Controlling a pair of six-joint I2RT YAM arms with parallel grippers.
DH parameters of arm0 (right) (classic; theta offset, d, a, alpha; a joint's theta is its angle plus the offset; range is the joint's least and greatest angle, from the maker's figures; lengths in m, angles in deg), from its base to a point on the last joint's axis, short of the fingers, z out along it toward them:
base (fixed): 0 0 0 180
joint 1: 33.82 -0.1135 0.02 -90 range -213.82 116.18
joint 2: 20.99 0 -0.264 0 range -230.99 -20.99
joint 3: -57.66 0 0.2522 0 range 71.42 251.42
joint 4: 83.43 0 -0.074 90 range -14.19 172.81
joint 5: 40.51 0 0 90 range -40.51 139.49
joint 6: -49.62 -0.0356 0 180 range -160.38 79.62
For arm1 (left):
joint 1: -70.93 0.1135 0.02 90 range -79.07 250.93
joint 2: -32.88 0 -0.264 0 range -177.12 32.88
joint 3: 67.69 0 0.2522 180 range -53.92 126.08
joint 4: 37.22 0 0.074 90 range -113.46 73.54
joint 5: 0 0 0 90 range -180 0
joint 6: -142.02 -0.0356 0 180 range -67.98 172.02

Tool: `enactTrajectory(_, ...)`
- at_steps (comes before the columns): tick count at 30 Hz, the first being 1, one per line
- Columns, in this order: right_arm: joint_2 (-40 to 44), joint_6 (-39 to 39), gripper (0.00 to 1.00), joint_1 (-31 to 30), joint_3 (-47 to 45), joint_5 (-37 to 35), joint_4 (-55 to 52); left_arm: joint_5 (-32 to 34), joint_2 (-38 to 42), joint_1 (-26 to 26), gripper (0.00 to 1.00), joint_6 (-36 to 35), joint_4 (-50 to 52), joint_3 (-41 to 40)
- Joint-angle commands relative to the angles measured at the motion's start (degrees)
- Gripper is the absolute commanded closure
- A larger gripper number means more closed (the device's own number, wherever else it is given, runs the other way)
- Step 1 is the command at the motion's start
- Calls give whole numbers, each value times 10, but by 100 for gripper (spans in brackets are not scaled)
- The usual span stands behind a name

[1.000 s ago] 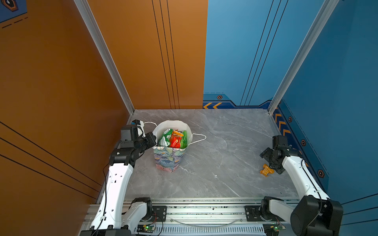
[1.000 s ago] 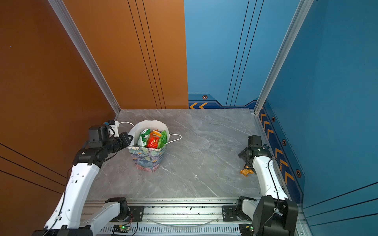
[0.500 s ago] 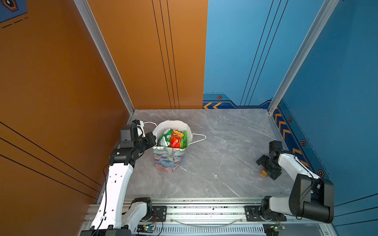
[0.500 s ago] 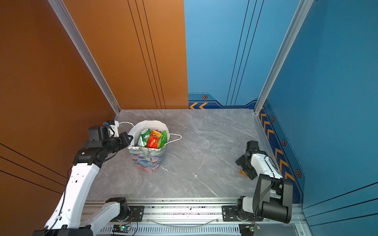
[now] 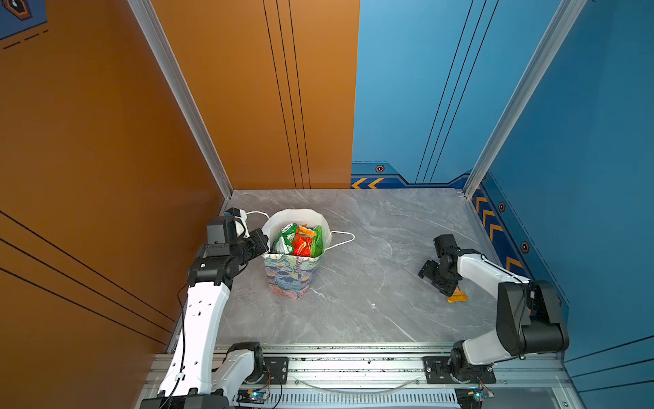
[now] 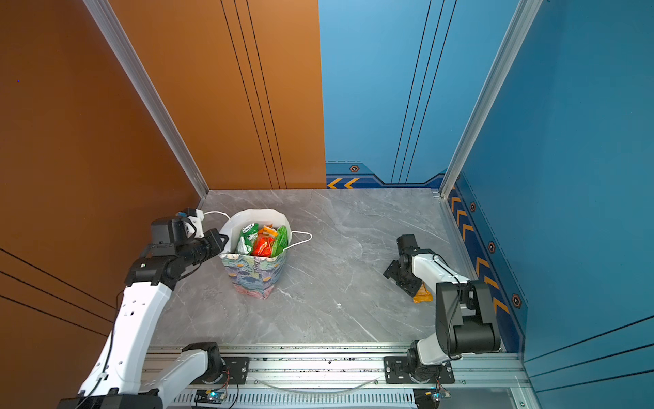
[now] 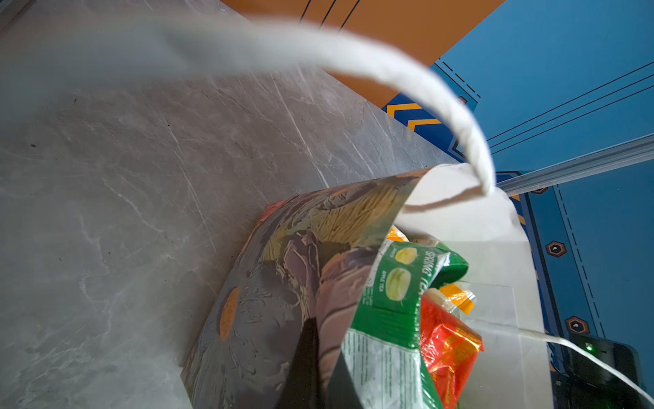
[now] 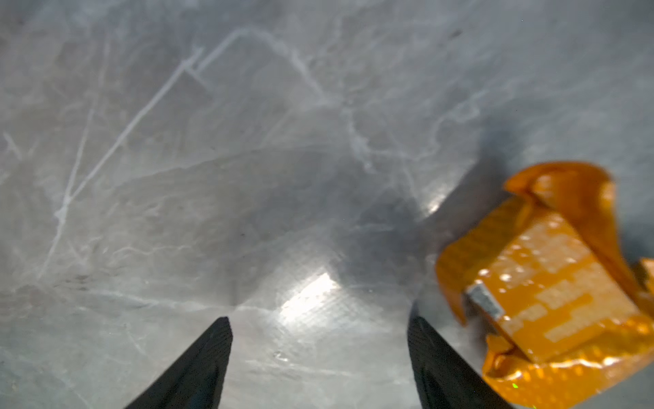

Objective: Place the snacks into the paper bag
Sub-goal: Rotate the snack at the middle-right of the table, then pick up the snack from the middle-right of the table.

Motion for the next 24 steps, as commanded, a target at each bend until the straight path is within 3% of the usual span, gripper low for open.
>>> enactTrajectory(1,9,7,20,0,22,-23,-21,-19,3,5,95,0,-35,-1)
enactTrajectory(9,64,80,19,40,43,-83,-89,-22,1,6,95,2,-35,0)
enactTrajectory(15,50,99,15,123,34,-61,-88,-23,1,7,94,1,-35,-1)
enactTrajectory(24,10,106,16,134,8,-27,-63,-23,1,8,94,1,-35,-1)
